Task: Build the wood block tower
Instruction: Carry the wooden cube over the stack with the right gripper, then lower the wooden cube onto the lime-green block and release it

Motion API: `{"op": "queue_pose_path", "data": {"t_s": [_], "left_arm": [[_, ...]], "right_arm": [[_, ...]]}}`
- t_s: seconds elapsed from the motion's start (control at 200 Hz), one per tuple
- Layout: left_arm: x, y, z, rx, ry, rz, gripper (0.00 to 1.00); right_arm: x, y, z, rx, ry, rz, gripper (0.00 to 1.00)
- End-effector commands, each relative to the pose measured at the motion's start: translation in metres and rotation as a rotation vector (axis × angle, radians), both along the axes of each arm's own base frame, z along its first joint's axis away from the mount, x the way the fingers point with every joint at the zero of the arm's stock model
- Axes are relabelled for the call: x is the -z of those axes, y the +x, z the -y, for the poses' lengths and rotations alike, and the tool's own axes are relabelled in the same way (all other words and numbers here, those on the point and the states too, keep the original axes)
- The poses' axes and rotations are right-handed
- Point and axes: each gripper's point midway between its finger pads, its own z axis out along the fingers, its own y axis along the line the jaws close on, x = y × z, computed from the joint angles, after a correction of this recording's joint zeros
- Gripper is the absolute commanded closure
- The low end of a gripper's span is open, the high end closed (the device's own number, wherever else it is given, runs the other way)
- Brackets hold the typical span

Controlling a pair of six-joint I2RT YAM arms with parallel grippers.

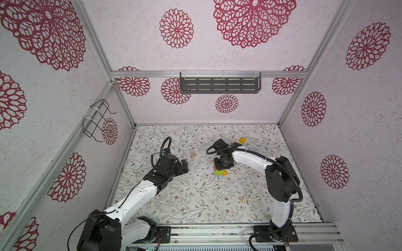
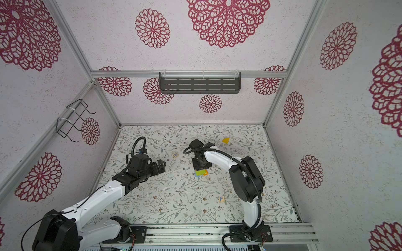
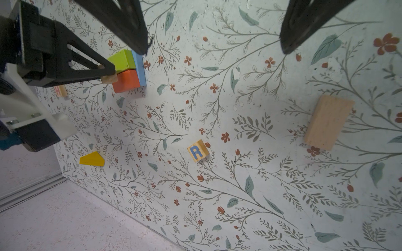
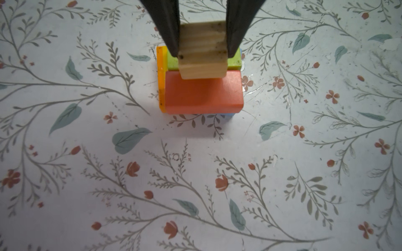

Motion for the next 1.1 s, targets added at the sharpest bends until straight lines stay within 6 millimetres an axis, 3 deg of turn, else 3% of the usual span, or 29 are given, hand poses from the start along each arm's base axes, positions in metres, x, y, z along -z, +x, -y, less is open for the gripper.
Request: {"op": "queue_pose_path", "data": {"t_s": [0.0,0.265,1.096], "left_arm": [[0.004,0.000,-0.004,-0.013,0.015,-0.010,0.03],[0.008,-0.001,-0.004,-0.015,0.014,-0.016,0.03],[0.010,0.000,-0.005,-0.024,0.017,-0.015,0.03]], "right_arm": [[-0.008,0.002,-0.004,0.026,0.000,0.013,0.72],[0.002,-0.002,-0.004,0.019,-0.037,-0.002,0.73],[0.006,-0.001,0.000,-0.013,-0.089,-0.003,0.70]]}}
